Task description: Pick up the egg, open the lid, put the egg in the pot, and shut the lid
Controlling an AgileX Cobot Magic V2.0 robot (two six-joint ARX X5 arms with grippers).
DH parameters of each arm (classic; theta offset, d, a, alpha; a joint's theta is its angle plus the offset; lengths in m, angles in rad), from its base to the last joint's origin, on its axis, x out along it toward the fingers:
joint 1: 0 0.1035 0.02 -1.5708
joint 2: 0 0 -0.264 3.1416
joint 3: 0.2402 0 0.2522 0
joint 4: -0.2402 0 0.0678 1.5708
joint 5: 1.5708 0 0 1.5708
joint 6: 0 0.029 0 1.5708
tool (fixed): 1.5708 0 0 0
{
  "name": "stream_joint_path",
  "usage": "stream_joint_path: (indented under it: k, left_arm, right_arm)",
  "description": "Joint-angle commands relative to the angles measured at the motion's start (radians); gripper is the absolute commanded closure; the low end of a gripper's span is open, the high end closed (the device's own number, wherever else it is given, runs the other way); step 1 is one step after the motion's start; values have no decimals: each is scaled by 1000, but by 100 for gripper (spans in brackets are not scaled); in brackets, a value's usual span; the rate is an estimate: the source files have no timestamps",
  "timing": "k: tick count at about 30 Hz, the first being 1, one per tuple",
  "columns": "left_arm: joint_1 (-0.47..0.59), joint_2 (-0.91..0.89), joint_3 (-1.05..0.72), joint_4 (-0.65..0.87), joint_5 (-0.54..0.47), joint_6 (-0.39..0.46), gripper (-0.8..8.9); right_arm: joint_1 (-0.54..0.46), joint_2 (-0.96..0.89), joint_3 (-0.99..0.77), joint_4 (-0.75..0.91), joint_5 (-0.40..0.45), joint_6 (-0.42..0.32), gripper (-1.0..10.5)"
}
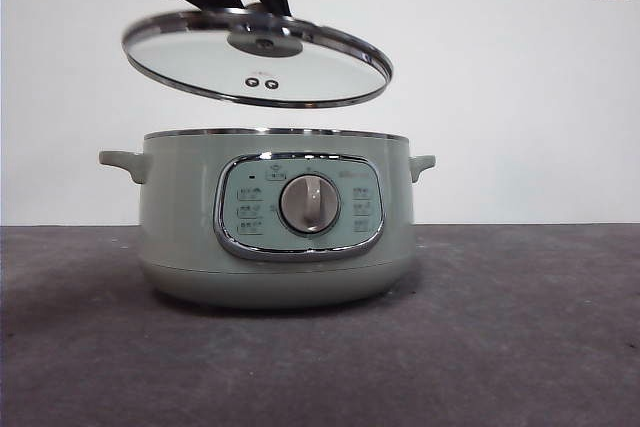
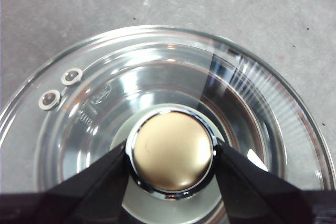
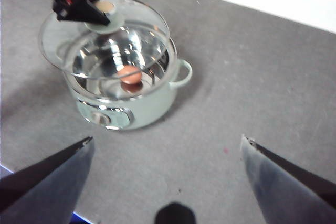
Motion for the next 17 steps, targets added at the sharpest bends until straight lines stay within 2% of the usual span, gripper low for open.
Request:
stream_joint_path:
  k: [1, 17]
  left_arm:
    - [-5, 21, 8, 29, 5, -3, 821]
    - [-26, 136, 8, 37, 4, -11, 822]
  right_arm:
    - [1, -28, -35, -25, 14, 23, 476]
    - [1, -60, -72, -24, 29, 30, 476]
